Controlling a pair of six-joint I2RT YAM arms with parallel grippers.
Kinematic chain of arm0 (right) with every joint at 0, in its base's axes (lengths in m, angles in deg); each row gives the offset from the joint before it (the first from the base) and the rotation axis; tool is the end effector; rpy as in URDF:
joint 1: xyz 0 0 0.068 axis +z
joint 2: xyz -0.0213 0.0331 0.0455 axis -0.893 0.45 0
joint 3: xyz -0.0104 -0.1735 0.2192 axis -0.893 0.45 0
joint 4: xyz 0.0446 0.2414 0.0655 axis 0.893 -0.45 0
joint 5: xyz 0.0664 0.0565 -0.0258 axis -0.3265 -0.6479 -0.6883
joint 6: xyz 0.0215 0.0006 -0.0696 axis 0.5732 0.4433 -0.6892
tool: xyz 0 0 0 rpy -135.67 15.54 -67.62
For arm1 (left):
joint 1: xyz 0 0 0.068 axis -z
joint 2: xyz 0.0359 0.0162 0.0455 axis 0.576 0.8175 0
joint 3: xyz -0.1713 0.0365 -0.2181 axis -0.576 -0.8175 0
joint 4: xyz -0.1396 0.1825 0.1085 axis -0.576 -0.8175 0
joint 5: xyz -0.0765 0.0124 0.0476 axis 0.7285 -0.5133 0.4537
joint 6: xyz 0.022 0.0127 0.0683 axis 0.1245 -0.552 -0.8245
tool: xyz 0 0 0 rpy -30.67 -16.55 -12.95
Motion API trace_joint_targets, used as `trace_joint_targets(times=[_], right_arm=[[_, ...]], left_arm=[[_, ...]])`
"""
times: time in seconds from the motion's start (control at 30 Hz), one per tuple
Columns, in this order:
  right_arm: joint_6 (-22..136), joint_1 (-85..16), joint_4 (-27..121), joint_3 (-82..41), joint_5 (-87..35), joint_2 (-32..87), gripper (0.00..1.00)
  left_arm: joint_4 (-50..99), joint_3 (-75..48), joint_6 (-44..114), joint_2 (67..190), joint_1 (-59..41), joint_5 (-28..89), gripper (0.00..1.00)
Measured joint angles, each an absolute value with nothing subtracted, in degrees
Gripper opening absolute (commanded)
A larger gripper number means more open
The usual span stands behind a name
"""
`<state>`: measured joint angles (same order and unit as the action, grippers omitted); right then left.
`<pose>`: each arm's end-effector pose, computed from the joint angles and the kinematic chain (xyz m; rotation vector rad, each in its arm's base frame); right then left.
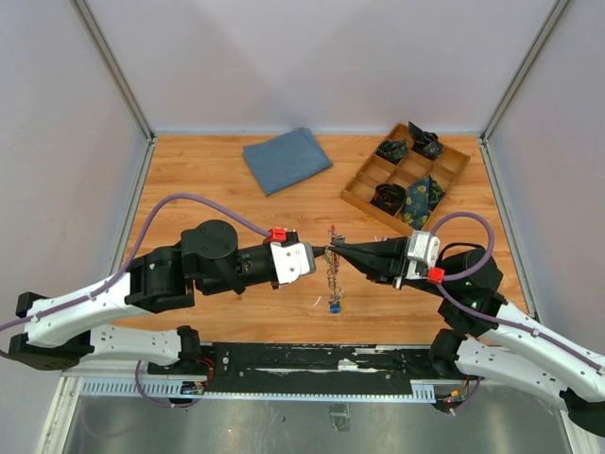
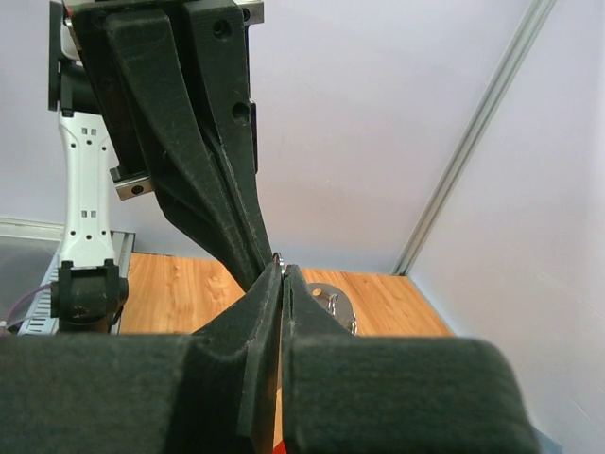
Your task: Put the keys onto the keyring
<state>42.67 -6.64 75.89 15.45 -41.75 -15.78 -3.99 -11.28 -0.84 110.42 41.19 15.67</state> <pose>0.0648 0.1424 0.4121 -0.9043 0.7128 0.9824 0.0568 -0.2043 0.4497 1.2903 1.1914 -0.5742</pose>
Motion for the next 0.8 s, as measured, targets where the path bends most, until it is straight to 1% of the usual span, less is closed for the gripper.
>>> trace_joint_targets(times=[0.43,0.8], right_arm=[[44.33,-6.61,78.21,15.41,-43.24,-15.70,0.01],[44.25,-6.00,78.82,15.37,-40.88,-15.15,0.00]], left_arm=[[-1.37,-12.11,-0.86,109.22,41.19,18.12,0.01],[-1.06,-12.11,-0.82,109.31,41.19,18.16,0.00]])
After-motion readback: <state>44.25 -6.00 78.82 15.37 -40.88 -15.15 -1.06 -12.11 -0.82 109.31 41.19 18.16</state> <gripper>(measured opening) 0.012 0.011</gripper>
